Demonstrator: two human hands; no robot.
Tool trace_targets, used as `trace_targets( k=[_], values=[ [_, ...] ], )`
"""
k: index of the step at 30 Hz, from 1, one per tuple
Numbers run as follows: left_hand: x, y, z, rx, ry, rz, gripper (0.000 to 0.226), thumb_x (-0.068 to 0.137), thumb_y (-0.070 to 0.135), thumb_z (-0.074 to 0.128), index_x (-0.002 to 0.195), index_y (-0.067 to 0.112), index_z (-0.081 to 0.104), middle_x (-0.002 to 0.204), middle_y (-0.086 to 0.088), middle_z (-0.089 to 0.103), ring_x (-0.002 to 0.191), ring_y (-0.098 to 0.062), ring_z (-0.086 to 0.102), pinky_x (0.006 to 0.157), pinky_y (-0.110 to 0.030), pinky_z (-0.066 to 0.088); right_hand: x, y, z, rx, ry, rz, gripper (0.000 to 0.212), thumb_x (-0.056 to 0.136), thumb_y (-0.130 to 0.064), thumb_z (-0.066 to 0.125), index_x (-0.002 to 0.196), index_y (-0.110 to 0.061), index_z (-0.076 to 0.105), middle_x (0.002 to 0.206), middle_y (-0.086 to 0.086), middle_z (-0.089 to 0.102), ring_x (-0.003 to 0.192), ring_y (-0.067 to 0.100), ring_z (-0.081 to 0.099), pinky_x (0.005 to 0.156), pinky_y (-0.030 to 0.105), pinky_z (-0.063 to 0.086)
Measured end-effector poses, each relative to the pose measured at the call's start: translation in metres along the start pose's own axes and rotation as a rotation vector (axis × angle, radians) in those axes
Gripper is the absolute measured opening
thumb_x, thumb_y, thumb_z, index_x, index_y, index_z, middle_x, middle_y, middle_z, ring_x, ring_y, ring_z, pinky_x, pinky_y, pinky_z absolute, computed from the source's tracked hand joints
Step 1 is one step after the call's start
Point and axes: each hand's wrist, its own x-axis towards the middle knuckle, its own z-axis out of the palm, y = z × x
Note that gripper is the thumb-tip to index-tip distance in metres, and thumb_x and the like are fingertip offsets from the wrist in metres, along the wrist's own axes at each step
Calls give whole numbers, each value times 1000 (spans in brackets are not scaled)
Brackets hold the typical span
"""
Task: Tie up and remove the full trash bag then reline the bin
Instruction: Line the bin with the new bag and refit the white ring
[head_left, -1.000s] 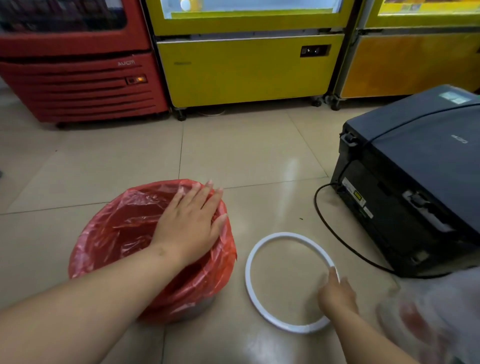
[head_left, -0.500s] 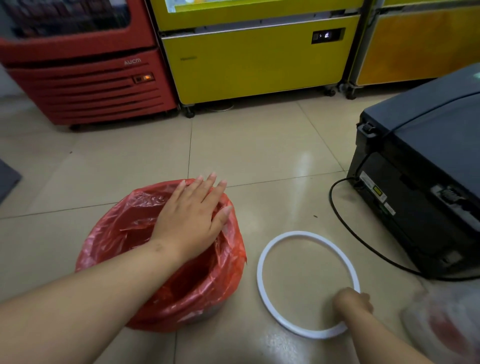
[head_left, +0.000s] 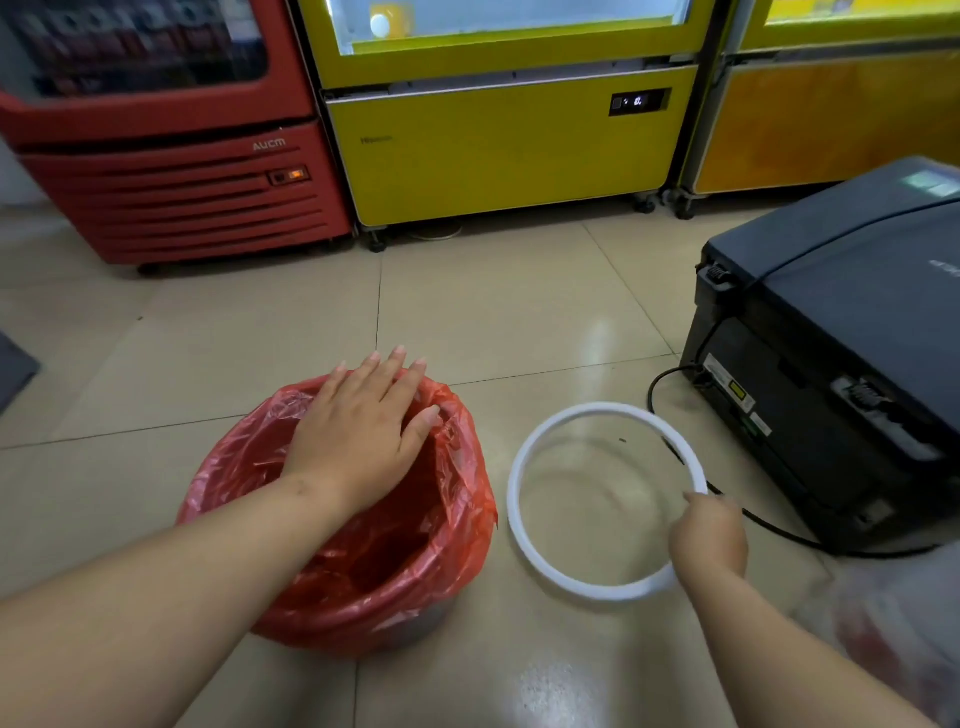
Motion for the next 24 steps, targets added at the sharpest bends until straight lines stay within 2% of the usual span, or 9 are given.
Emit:
trace_targets(
  k=[3,5,9,11,14,17,20,22,24],
  values=[
    [-3,-9,-8,-11,6,-28,61,94,52,13,149,27,10,160,3,9,147,-15,8,119,-35,2,-4,-42,-28,7,98,-85,42,91,3,43,130,-11,53,123,15,49,95,36,58,83,43,49],
    [-5,-14,-15,-37,26,-53,60,95,51,16,149,25,13,160,3,11,147,-15,11,120,-35,4,-9,-69,-46,121,140,-97,40,91,3,43,128,-10,53,122,14,52,96,36,58,86,47,50],
    [-9,-27,-31,-108,77,-93,58,97,46,19,149,22,16,159,0,16,146,-16,15,119,-35,7,-28,-124,-86,339,173,-127,28,95,-6,46,123,-10,50,103,6,55,82,24,55,71,40,49],
    [-10,-34,-37,-174,104,-103,56,97,42,22,149,18,19,158,-2,19,146,-16,17,119,-35,9,-42,-148,-99,276,193,-229,31,94,-4,48,125,-10,51,112,8,55,85,24,57,72,37,50],
    [-11,-43,-48,-361,146,-130,55,98,37,25,148,12,23,157,-6,23,145,-17,19,118,-34,15,-70,-182,-109,104,201,-393,40,92,0,47,130,-12,53,126,13,50,93,29,59,84,41,54],
    [-17,-50,-61,-624,234,-245,52,100,32,28,146,9,25,154,-9,29,143,-21,26,114,-33,21,-96,-208,-102,-13,143,-483,41,93,-2,47,130,-17,54,126,12,50,81,21,52,72,31,49],
    [-28,-61,-72,-876,350,-411,49,99,29,31,145,12,30,152,-8,35,139,-24,33,111,-33,26,-122,-223,-82,-68,54,-549,43,91,-2,44,129,-20,56,124,11,52,79,20,49,66,28,41],
    [-35,-77,-71,-934,373,-513,47,98,26,35,143,12,35,148,-10,41,135,-26,39,109,-34,30,-138,-227,-68,-68,0,-568,45,89,-1,44,128,-20,58,123,11,53,78,21,50,65,29,41],
    [-41,-99,-64,-926,360,-621,40,96,22,39,132,8,49,138,-16,51,123,-30,50,103,-37,39,-152,-227,-57,-46,-52,-569,47,88,0,44,128,-21,58,124,12,56,78,22,52,62,29,42]
  ],
)
